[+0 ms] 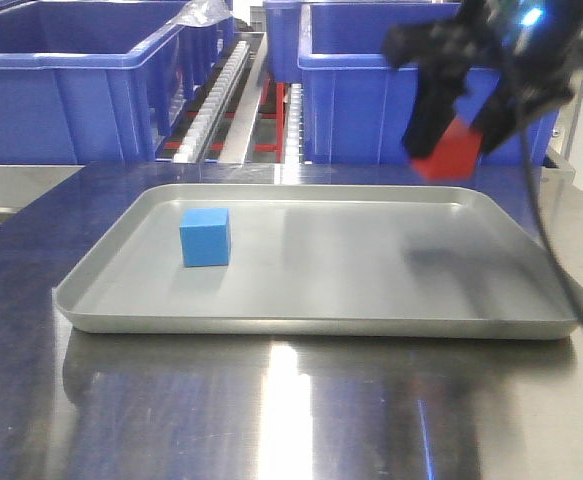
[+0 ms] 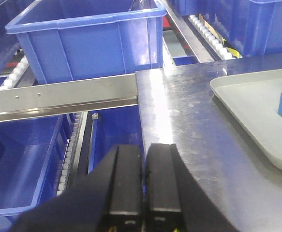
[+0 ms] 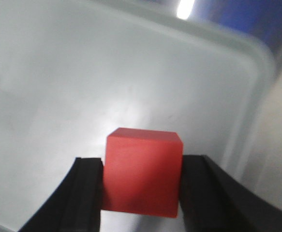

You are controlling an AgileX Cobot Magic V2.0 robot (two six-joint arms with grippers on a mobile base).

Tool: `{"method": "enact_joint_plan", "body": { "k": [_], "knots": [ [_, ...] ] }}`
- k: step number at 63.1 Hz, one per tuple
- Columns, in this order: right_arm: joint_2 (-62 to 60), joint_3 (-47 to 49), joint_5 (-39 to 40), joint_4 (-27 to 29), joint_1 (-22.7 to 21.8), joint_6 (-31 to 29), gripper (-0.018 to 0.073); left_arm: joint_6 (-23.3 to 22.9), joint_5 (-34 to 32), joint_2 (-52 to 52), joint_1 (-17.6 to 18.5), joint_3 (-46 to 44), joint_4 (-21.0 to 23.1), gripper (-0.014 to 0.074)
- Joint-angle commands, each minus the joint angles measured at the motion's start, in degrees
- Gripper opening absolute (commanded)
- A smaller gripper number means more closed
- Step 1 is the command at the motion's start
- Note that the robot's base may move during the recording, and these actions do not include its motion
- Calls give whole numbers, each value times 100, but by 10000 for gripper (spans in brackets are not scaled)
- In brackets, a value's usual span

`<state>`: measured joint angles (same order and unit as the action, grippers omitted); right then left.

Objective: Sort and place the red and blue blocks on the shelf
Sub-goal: 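Lift the red cube with the right gripper up and away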

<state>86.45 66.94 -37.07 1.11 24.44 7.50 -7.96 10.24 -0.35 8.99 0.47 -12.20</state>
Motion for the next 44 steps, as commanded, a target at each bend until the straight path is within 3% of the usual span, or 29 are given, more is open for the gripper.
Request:
{"method": "enact_joint_plan", "body": {
  "k": [1, 21, 44],
  "knots": [
    [-640, 74, 408, -379, 6, -10, 60, -35, -502, -106, -6, 176, 27, 125],
    [-1988, -652, 788, -440, -616, -10, 60, -35, -502, -106, -6, 176, 27, 125],
    [-3875, -2183, 1125, -440, -1591, -10, 60, -35, -502, -106, -6, 176, 27, 125]
  ]
}}
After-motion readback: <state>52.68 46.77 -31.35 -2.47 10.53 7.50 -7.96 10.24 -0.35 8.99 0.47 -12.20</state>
